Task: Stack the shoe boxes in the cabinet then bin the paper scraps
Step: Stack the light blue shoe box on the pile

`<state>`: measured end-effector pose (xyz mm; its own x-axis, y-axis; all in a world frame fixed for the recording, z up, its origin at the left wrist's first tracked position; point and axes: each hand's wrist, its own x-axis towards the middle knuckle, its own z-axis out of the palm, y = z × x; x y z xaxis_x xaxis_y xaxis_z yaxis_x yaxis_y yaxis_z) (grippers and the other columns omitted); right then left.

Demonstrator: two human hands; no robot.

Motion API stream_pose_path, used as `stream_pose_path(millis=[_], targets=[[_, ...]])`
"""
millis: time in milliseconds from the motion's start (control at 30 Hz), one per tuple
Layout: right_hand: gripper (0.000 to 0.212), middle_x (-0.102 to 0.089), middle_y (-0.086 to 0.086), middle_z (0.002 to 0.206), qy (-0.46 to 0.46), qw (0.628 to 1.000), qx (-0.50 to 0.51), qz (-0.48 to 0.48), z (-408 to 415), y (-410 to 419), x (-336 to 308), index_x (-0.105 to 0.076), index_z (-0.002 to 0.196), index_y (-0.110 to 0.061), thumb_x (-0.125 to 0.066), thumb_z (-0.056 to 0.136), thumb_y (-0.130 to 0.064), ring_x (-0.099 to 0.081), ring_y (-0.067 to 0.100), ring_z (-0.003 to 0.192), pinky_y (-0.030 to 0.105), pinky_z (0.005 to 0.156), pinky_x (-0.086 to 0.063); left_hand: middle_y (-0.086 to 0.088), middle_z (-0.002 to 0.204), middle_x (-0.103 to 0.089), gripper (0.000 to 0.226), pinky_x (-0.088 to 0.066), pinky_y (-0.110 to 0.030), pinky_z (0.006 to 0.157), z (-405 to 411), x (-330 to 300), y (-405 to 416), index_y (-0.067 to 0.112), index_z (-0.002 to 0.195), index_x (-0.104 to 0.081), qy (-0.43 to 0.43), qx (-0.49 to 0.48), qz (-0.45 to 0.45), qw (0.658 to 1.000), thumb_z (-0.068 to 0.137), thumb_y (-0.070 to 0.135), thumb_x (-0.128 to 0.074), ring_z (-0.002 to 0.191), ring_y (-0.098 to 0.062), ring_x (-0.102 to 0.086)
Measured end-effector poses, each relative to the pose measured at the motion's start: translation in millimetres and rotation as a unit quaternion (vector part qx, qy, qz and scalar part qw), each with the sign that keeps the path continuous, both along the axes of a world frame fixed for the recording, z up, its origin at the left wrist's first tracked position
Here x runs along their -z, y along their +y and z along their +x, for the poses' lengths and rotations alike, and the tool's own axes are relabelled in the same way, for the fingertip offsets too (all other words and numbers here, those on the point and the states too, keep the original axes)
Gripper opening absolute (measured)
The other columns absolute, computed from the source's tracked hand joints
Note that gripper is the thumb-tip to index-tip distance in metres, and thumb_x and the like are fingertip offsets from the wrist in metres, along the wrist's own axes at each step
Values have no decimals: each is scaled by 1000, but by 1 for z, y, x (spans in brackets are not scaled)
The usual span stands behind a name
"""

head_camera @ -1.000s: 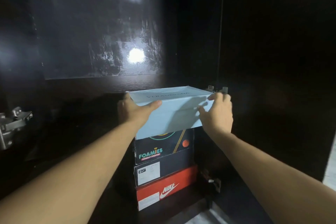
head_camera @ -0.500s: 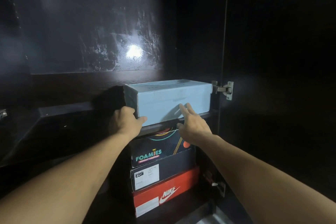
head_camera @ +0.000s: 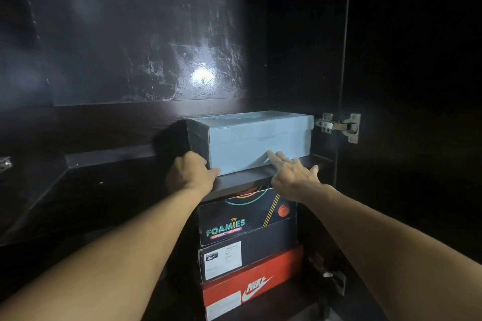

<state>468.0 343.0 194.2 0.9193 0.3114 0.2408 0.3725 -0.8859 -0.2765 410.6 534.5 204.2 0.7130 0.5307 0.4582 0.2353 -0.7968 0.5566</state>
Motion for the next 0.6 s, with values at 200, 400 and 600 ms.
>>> stream_pose_path(millis=[200, 400, 600], targets=[[76, -23, -4, 155, 41, 999, -14, -25, -1, 1, -2, -12, 151, -32, -41, 83, -12, -10, 35, 145, 77, 106, 4, -8, 99, -70, 29, -30, -23, 43, 8, 5, 1, 9, 88, -71, 5, -9, 5, 1000, 81, 37, -74, 78, -24, -60], [78, -14, 2, 162, 41, 999, 3, -11, -17, -11, -4, -10, 154, -28, -41, 84, -16, -2, 37, 149, 73, 110, 1, -8, 107, -70, 28, -27, -22, 44, -5, 4, -2, 10, 86, -66, 9, 32, -11, 999, 81, 37, -74, 80, -20, -57], [57, -59, 9, 128, 41, 998, 16, 45, -59, -55, -18, -43, 138, -21, -50, 82, -22, -58, 27, 111, 42, 93, -50, -6, 119, -67, 41, -40, -23, 60, -47, -7, -23, 12, 113, -68, 14, 86, -21, 996, 81, 38, -73, 96, -22, -63]])
